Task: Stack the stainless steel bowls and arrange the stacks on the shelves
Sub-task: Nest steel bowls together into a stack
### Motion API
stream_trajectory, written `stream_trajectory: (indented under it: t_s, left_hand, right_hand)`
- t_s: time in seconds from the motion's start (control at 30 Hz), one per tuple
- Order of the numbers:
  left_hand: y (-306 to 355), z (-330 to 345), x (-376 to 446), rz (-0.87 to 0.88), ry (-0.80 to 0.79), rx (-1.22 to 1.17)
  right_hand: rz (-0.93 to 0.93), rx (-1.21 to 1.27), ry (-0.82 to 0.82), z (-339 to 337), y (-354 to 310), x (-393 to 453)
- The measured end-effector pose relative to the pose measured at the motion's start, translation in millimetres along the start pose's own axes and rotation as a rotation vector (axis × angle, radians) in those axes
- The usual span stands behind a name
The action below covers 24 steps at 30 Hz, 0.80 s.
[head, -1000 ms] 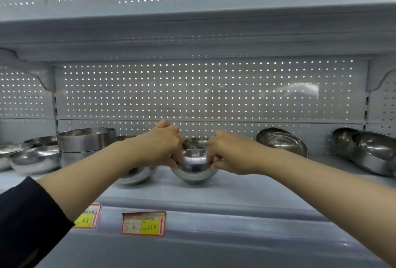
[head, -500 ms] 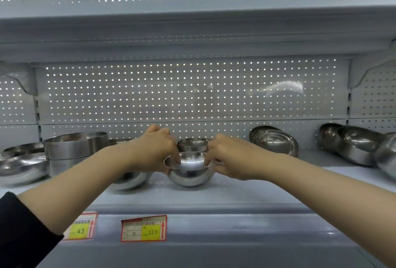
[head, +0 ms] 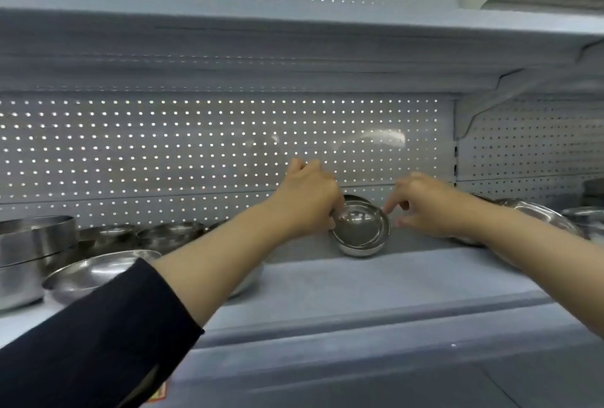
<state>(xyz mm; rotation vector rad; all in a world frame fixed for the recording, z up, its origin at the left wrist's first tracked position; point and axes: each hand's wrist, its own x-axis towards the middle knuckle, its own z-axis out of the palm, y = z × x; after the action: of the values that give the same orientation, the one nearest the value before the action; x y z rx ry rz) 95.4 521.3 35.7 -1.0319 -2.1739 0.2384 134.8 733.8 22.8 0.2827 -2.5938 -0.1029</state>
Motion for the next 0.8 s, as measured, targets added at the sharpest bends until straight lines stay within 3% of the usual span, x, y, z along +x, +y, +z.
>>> stream_trajectory:
  t_s: [0.2, 0.43, 0.8]
  left_hand:
    - [43.8, 49.9, 41.2, 0.008, -0.143, 0.126]
    - [60.1, 90.7, 63.2, -0.038, -0.425, 0.21]
    - [54.4, 85.0, 58.9, 0.024, -0.438, 0.344]
  right_hand:
    - [-0.053, -0.032, -0.115, 45.7, 34.2, 1.7]
    - [-0.089, -0.029, -0.146, 86.4, 49.6, 15.4]
    - [-0.204, -0.134, -0.124, 91.0, 43.5, 31.5]
